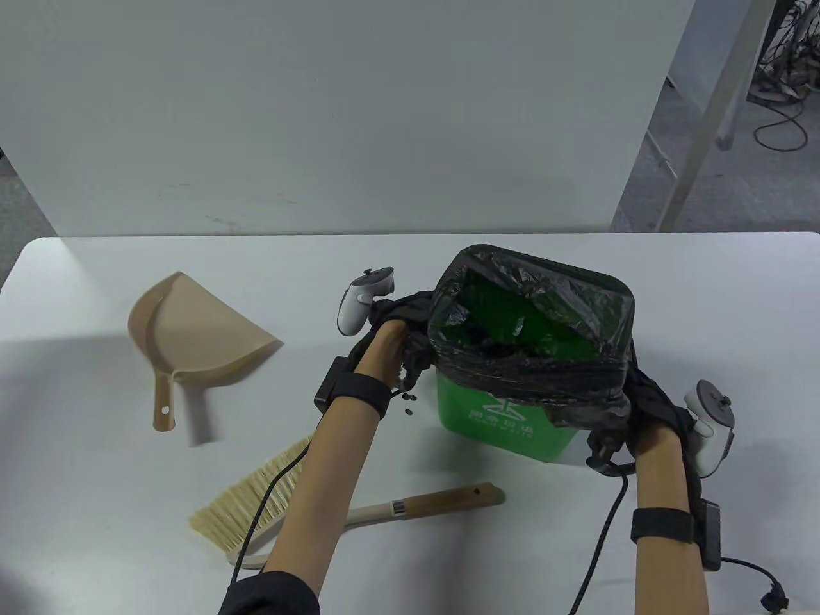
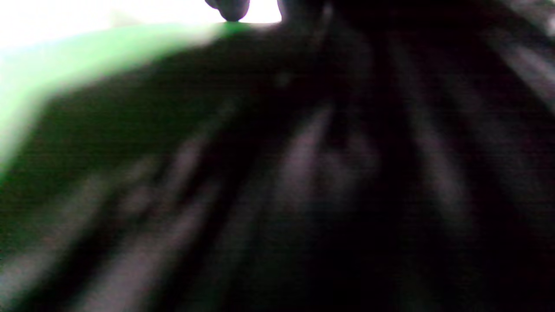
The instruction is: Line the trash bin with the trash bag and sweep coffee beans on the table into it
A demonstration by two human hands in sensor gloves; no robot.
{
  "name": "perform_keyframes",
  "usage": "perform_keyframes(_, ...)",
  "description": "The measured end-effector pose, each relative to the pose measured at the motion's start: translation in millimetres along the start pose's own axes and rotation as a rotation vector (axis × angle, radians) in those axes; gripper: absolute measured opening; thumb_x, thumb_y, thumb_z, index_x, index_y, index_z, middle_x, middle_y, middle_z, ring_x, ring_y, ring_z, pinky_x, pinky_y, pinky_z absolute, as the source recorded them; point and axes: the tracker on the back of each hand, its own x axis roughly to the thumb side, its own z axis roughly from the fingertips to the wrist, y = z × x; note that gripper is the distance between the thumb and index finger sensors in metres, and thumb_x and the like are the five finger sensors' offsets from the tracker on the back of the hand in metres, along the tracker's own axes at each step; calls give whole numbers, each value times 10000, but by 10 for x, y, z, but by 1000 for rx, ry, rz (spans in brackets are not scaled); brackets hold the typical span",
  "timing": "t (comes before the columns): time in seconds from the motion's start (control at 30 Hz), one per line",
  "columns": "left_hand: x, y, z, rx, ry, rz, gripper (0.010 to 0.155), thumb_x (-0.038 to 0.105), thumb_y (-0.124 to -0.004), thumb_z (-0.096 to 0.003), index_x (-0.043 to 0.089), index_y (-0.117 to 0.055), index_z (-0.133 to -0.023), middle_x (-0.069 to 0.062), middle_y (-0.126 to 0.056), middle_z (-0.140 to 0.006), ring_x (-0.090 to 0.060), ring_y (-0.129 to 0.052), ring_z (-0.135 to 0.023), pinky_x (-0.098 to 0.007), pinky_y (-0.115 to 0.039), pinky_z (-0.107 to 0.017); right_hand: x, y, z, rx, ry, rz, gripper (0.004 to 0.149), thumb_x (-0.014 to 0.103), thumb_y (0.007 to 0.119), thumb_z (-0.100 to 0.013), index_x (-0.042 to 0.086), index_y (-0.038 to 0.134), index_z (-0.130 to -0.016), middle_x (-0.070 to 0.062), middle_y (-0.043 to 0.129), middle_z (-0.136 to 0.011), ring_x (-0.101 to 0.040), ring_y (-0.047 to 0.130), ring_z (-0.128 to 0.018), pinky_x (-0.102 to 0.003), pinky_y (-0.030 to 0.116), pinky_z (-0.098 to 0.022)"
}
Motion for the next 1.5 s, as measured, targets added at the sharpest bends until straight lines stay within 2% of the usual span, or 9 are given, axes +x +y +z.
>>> perform_keyframes(0.23,28,14,-30,-30,-60,-59,501,435,-498,-714,341,-445,-1203,34,-412,-1330,-503,-355,-1209,-806,-379,-742,-18,-5,-10,3,-1,-12,347,346,542,-667,117,715,-862,-223,632,-1145,-620,584,-970,-804,454,-581)
perform_keyframes(0.37,-21,-20,-57,-136,-166,116,644,635,-495,-690,321,-384,-1241,19,-320,-1360,-559,-143,-1199,-863,-234,-675,-66,38,-72,39,-27,6,345,351,554,-665,128,717,-871,-177,550,-1195,-644,479,-987,-806,407,-579)
perform_keyframes(0.47,17,-4,-62,-94,-140,31,673,687,-473,-673,339,-394,-1244,40,-347,-1362,-531,-203,-1222,-866,-262,-676,-68,33,-97,60,-29,15,341,360,562,-664,137,724,-866,-153,527,-1213,-651,428,-995,-812,377,-578)
perform_keyframes(0.7,42,18,-91,-58,-41,39,504,552,-475,-718,407,-467,-1201,109,-440,-1332,-430,-282,-1246,-796,-388,-755,-77,21,-145,61,-36,39,347,383,546,-669,153,745,-834,-122,558,-1199,-639,463,-996,-814,364,-580)
perform_keyframes(1.03,5,23,-128,-90,8,35,553,499,-458,-717,333,-390,-1240,18,-340,-1352,-431,-245,-1237,-744,-457,-784,-29,30,-129,-3,14,12,352,356,513,-671,128,747,-803,-183,619,-1168,-640,615,-953,-821,470,-566)
perform_keyframes(1.13,-15,27,-129,-164,-97,60,648,577,-463,-704,277,-315,-1260,-49,-248,-1367,-527,-163,-1212,-850,-289,-703,-46,7,-128,-24,32,15,352,353,516,-669,123,747,-802,-192,655,-1146,-633,630,-951,-814,486,-571)
perform_keyframes(1.23,1,6,-129,-228,-181,123,694,645,-478,-692,322,-260,-1266,6,-185,-1382,-524,-45,-1205,-847,-135,-663,-74,6,-140,-15,37,6,351,354,522,-668,122,747,-803,-192,651,-1146,-636,601,-961,-810,474,-575)
perform_keyframes(1.37,26,-11,-147,-204,-164,80,640,667,-453,-686,388,-329,-1249,77,-263,-1380,-470,-74,-1235,-829,-128,-679,-105,52,-197,20,-54,-13,350,390,524,-669,160,724,-839,-128,534,-1217,-643,401,-1019,-806,356,-588)
perform_keyframes(1.5,-8,34,-167,-171,-123,110,577,649,-433,-695,410,-414,-1220,115,-363,-1355,-420,-139,-1255,-815,-175,-713,-113,77,-260,122,-101,-158,351,421,543,-669,167,717,-837,-77,553,-1219,-593,392,-1060,-818,289,-597)
